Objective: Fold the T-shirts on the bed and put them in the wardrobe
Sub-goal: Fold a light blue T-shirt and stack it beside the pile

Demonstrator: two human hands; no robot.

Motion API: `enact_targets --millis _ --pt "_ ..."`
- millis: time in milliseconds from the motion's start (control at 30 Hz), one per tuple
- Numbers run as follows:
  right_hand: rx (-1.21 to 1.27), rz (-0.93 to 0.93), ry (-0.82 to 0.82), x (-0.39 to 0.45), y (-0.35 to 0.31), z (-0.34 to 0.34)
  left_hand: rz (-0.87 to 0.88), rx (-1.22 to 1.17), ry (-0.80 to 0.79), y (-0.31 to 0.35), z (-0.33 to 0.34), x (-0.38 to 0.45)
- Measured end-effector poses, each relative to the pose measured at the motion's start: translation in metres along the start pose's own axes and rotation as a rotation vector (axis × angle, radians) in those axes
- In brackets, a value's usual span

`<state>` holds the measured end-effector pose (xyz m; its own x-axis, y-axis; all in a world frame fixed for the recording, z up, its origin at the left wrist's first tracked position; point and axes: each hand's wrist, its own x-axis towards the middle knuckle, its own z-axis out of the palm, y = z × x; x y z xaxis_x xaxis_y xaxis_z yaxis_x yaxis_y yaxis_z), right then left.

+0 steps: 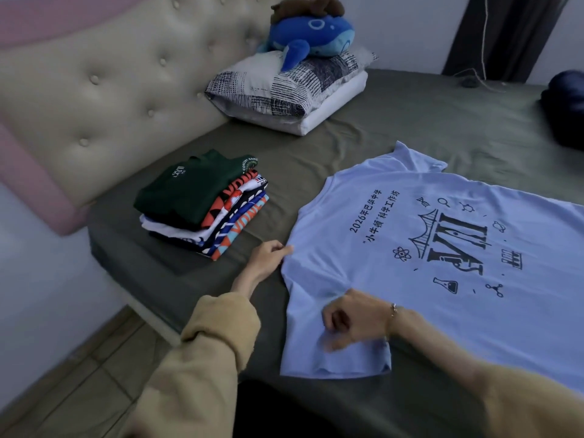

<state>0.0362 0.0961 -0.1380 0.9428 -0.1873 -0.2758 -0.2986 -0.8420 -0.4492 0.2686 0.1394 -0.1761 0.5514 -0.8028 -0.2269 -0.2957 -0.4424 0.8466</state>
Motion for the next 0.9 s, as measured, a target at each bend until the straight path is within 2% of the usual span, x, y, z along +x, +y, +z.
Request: enact_targets --millis 133,267,533,600,733,900 --pt "-0.041 -0.045 -0.004 -0.006 -0.018 0.009 -0.002 0.016 -0.022 -0.003 -0.002 0.002" --pt "0.029 -0.072 -0.064 -0.006 -0.022 0.009 0.011 0.004 -0.013 -0.003 0.002 -0.001" --pt "0.073 -0.041 -0.147 -0.011 -0.032 0.012 0.040 -0.076 -0.015 -0.015 0.000 -0.002" --pt "0.020 -0.027 -0.095 -0.013 -0.041 0.015 0.030 -0.090 -0.022 -0.016 0.000 -0.001" --pt "-0.284 -0.059 0.009 -0.011 -0.061 0.036 0.016 -0.078 -0.034 -0.015 0.000 0.000" --pt "-0.232 -0.046 0.046 -0.007 -0.063 0.034 0.015 -0.059 -0.012 -0.014 0.002 -0.003"
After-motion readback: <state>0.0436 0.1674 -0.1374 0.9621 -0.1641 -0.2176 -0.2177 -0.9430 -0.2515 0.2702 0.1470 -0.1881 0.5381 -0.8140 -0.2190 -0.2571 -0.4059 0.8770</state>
